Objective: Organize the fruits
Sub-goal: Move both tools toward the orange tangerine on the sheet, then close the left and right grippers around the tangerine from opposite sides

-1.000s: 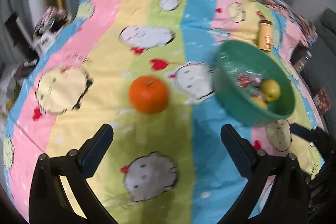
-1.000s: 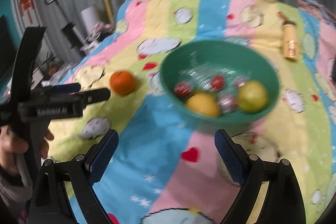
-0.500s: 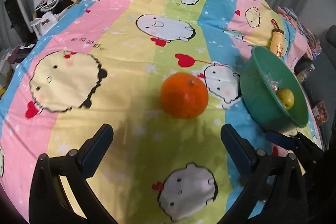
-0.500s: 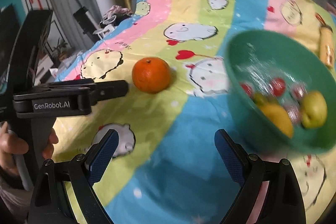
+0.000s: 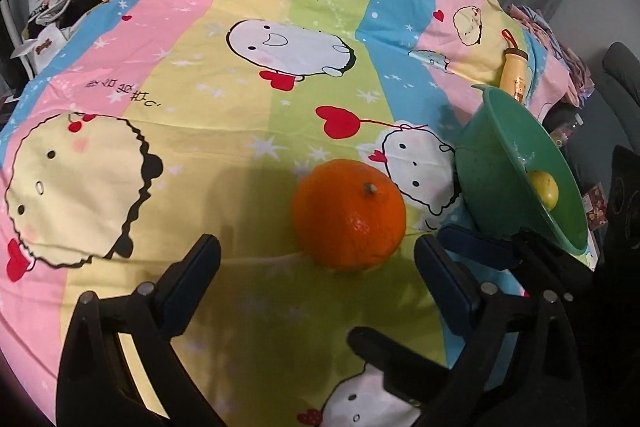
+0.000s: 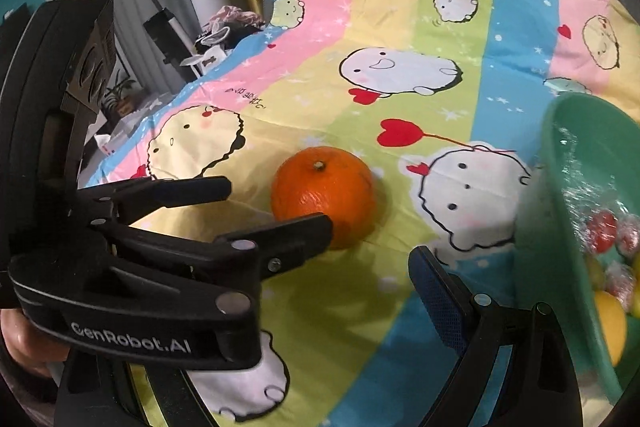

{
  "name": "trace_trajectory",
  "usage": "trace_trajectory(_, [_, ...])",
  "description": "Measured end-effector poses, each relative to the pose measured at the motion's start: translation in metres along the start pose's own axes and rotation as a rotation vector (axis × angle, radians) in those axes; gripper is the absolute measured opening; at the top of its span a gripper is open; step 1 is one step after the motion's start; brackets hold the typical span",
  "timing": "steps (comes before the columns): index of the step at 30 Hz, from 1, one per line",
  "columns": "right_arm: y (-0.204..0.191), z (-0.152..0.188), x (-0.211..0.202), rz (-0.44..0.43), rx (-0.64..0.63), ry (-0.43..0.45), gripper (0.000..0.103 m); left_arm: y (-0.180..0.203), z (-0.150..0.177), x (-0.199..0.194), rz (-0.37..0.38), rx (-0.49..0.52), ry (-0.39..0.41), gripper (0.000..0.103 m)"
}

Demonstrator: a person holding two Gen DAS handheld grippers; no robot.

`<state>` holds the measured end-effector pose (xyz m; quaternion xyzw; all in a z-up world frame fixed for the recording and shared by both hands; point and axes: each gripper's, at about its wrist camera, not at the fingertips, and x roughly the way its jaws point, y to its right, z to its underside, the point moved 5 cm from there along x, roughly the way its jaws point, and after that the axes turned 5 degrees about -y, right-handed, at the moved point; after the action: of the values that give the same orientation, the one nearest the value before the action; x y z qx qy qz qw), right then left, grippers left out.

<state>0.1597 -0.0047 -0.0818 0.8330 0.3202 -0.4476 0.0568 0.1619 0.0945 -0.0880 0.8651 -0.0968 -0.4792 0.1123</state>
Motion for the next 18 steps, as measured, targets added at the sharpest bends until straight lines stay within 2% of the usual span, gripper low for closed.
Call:
trace_trajectory(2, [0.0,-0.004,0.004,0.0,0.005,0.004,0.092,-0.002,-0.003,0.004,0.01,-0.003,-0.009,0.092])
trace_trajectory(7, [0.002,-0.011,0.015,-0.003,0.014,-0.001,0.088,0.0,-0.007,0.011,0.066,-0.01,-0.029,0.091])
trace_trajectory(10, [0.005,-0.014,0.021,-0.003,0.023,-0.004,0.087,0.003,-0.009,0.013,0.093,-0.006,-0.038,0.086])
trace_trajectory(15, [0.009,-0.016,0.028,-0.017,0.043,-0.012,0.08,0.004,-0.01,0.018,0.118,-0.012,-0.045,0.084])
trace_trajectory(18, [0.01,-0.018,0.029,-0.019,0.048,-0.011,0.077,0.005,-0.011,0.018,0.135,-0.015,-0.044,0.078])
